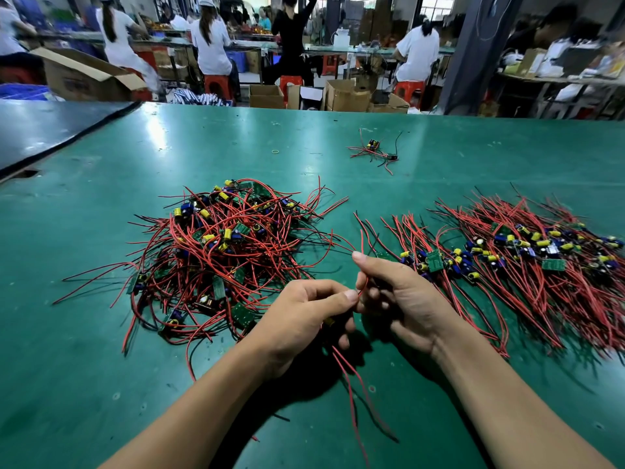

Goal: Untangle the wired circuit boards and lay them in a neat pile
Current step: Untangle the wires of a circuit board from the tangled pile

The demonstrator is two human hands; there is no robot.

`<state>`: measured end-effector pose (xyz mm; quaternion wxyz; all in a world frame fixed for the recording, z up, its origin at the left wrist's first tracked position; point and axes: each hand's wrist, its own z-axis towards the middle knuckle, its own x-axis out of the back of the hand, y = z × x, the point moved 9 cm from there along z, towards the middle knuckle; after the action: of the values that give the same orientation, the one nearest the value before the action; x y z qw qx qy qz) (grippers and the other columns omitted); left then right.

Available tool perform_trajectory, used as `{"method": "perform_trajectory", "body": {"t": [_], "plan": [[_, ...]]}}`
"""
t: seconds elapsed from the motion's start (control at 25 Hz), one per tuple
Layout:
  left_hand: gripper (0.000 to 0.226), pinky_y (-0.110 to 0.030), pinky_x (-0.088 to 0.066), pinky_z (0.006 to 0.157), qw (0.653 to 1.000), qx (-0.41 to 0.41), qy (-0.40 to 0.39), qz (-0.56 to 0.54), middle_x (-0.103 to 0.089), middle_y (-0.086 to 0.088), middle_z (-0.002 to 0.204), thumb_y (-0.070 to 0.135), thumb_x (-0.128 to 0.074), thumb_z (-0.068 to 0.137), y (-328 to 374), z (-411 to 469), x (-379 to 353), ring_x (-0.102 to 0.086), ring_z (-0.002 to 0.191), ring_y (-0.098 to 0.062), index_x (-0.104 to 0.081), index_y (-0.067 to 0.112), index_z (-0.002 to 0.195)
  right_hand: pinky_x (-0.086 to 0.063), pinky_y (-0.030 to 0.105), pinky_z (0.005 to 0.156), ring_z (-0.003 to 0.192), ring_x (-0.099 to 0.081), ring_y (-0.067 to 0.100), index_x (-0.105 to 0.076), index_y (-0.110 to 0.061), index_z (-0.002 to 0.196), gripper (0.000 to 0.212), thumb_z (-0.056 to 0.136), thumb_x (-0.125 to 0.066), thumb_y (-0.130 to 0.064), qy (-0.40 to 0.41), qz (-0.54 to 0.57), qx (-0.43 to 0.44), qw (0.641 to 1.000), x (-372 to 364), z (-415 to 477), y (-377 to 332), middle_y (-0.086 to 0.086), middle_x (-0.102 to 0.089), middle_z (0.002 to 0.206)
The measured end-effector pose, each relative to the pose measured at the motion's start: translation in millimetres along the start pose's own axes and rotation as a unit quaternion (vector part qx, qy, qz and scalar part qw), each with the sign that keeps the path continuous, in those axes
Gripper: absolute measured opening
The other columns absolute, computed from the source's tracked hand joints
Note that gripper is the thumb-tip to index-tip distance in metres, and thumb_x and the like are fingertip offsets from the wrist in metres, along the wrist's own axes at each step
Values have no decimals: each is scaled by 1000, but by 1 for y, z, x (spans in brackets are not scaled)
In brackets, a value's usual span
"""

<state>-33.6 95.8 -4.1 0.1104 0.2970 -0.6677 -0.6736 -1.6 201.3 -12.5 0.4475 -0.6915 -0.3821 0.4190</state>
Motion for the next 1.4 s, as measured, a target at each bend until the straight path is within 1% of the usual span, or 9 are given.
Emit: {"method": "perform_trajectory", "body": {"t": [0.12,0.28,0.56,0.68,0.84,0.96,1.12,1.28,1.4], "plan": [[21,-25,-46,51,1000,12,15,2,-58,-10,58,17,-62,90,-2,3,5,-53,46,-20,-70,12,72,-24,17,40,42,-35,9,-68,-17,62,37,67,-79,-52,18,-28,36,999,2,1,-5,2,-47,55],[17,-27,-40,52,999,24,32,-13,-57,-9,55,20,-63,84,-2,5,11,-52,41,-20,-71,11,71,-30,17,43,41,-36,6,-75,-14,66,31,68,-76,-45,49,71,112,990,9,2,-19,-2,-52,58],[19,-24,-44,50,999,13,35,-1,-59,-10,59,14,-61,91,-2,4,9,-54,45,-19,-69,8,75,-23,20,41,34,-24,8,-55,-20,53,48,84,-62,-55,76,64,25,995,11,7,-3,-3,-33,46],[18,-23,-49,50,997,-4,72,-12,-61,-10,62,12,-58,94,0,3,14,-57,48,-20,-68,6,80,-27,18,39,38,-31,7,-68,-15,62,43,81,-65,-54,73,81,57,992,10,8,-5,-2,-43,55],[15,-30,-55,56,994,-9,101,-40,-65,-16,68,12,-55,96,1,3,16,-61,53,-24,-63,-1,93,-36,21,46,44,-45,13,-73,-5,93,51,81,-69,-54,-8,-36,62,997,-12,3,5,2,-51,57],[15,-34,-57,52,994,-22,102,-35,-67,-16,69,9,-55,97,2,2,14,-66,55,-24,-61,1,87,-35,24,46,45,-44,13,-70,-2,93,48,88,-66,-49,-7,-75,70,995,-19,0,6,0,-48,54],[19,-43,-60,64,994,-45,87,47,-70,-15,73,9,-55,98,5,1,10,-68,62,-27,-60,-9,94,-32,22,44,42,-40,11,-71,-13,78,41,90,-64,-51,9,-90,65,994,-18,-2,6,-1,-45,50],[22,-35,-58,58,994,-41,69,69,-67,-13,69,5,-51,99,6,1,8,-64,55,-24,-56,-13,89,-33,18,39,35,-41,14,-76,-10,88,43,101,-54,-45,39,-73,51,995,-12,3,5,2,-45,45],[16,-33,-55,58,996,-19,45,74,-66,-14,66,6,-53,98,3,0,1,-62,52,-24,-58,-3,86,-20,16,40,33,-29,8,-80,-21,83,46,102,-48,-49,92,-68,50,992,5,9,-3,-2,-36,47]]}}
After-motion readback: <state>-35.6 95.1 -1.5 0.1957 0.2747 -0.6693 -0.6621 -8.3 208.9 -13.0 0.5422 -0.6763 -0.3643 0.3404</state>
